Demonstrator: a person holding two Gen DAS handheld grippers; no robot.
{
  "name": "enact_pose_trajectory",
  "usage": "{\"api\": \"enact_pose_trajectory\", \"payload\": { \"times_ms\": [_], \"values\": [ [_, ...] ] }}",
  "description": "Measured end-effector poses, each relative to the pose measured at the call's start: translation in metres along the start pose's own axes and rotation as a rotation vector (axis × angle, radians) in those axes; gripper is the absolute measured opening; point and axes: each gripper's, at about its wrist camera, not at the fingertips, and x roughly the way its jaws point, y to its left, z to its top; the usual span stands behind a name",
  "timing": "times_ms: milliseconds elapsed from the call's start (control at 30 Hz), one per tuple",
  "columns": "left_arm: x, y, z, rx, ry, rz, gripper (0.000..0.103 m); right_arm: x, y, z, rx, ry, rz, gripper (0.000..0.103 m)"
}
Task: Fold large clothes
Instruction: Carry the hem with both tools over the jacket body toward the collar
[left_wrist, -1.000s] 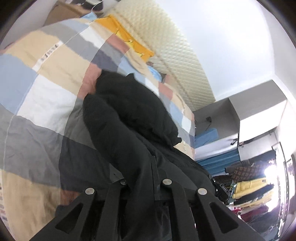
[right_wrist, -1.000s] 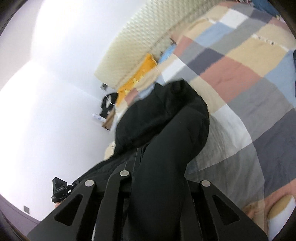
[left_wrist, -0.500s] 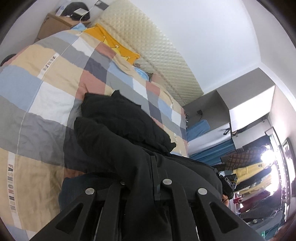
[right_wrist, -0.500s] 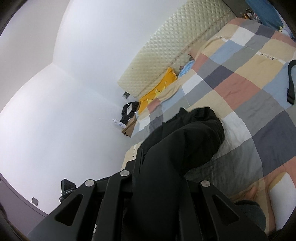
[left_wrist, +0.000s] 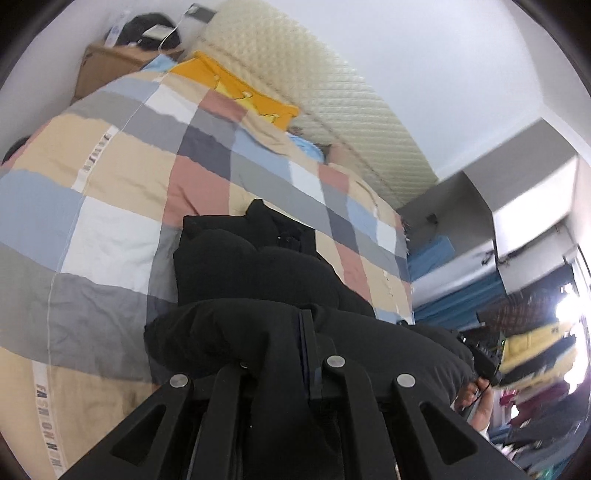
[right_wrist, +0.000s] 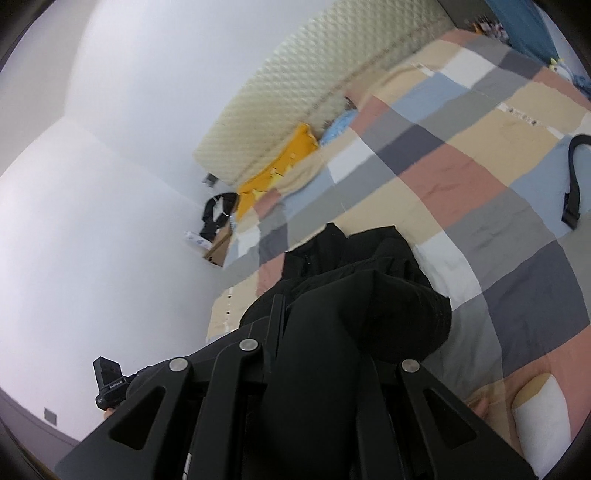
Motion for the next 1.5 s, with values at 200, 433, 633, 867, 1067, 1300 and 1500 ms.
{"api": "enact_pose_trajectory", "payload": {
  "times_ms": [200, 433, 633, 867, 1067, 1300, 1500],
  "values": [
    [0.042, -0.002, 0.055, -0.040, -0.001, 0.098, 0.008, 0.046, -0.006, 0.042, 0.065, -0.015, -0.027, 0.010],
    [0.102, 0.003, 0.107, -0.097, -0.001, 0.215, 0.008, 0.109, -0.027, 0.084, 0.205, -0.019, -0.102, 0.010],
    [0.140, 0.010, 0.135, -0.128, -0.001, 0.262, 0.009, 0.141, -0.040, 0.106, 0.268, -0.012, -0.154, 0.010],
    [0.182, 0.021, 0.157, -0.139, 0.022, 0.319, 0.009, 0.179, -0.053, 0.124, 0.301, -0.004, -0.215, 0.010],
    [0.230, 0.046, 0.168, -0.189, 0.057, 0.354, 0.009, 0.227, -0.077, 0.127, 0.326, 0.026, -0.289, 0.011],
    [0.281, 0.063, 0.165, -0.177, 0.078, 0.379, 0.009, 0.269, -0.111, 0.115, 0.340, 0.065, -0.328, 0.011],
    [0.281, 0.044, 0.156, -0.079, 0.022, 0.447, 0.009, 0.280, -0.125, 0.104, 0.350, 0.062, -0.320, 0.011]
  ]
}}
